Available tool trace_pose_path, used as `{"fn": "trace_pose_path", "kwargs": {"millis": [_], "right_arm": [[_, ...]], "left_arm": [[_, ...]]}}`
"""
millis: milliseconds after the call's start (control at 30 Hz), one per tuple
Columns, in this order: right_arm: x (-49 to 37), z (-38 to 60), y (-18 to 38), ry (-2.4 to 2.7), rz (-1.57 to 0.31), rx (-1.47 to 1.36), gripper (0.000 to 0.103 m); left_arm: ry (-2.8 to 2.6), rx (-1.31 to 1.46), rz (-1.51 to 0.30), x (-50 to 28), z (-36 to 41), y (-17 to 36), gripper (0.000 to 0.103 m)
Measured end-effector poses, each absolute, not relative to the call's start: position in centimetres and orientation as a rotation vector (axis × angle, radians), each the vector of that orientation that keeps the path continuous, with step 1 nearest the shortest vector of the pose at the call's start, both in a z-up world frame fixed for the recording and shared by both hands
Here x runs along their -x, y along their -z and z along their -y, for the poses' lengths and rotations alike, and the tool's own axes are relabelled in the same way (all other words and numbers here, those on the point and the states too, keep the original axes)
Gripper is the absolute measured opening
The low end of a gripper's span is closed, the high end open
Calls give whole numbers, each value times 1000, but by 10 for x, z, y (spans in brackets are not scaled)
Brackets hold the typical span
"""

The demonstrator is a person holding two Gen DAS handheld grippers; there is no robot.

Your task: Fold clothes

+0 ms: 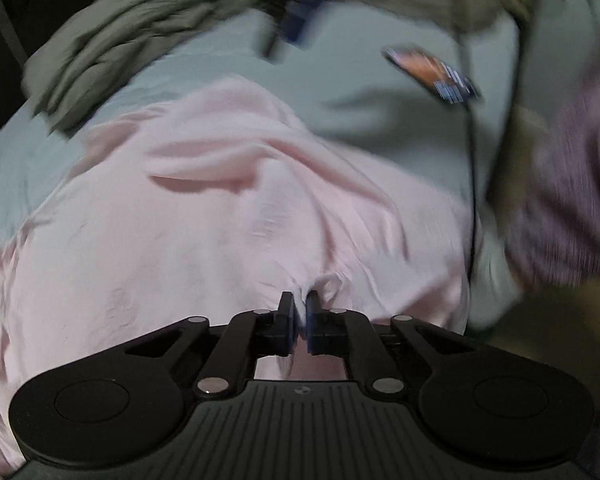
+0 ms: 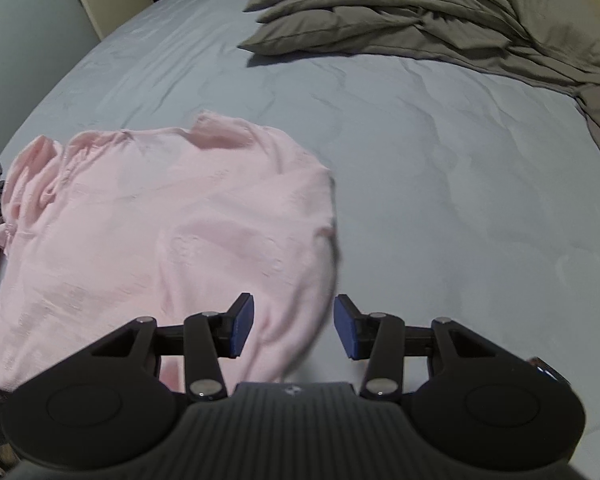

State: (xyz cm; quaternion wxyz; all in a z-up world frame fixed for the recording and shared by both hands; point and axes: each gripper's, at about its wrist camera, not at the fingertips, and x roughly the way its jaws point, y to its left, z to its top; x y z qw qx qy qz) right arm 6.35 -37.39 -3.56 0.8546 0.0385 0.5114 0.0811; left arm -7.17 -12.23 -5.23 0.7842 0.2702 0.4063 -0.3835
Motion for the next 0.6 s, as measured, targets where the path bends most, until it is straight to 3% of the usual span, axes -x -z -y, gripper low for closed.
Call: {"fn": "trace_pose_path", "kwargs": {"millis": [333,600], "right_arm": [[-54,390,54,-138,-1133,-63,48],[-51,372,63,-189,-1147,-18,48]], "left_arm": [[561,150,-902,-13,-11,-10,1],[253,584,-1020,-49,-106,26,1]]}}
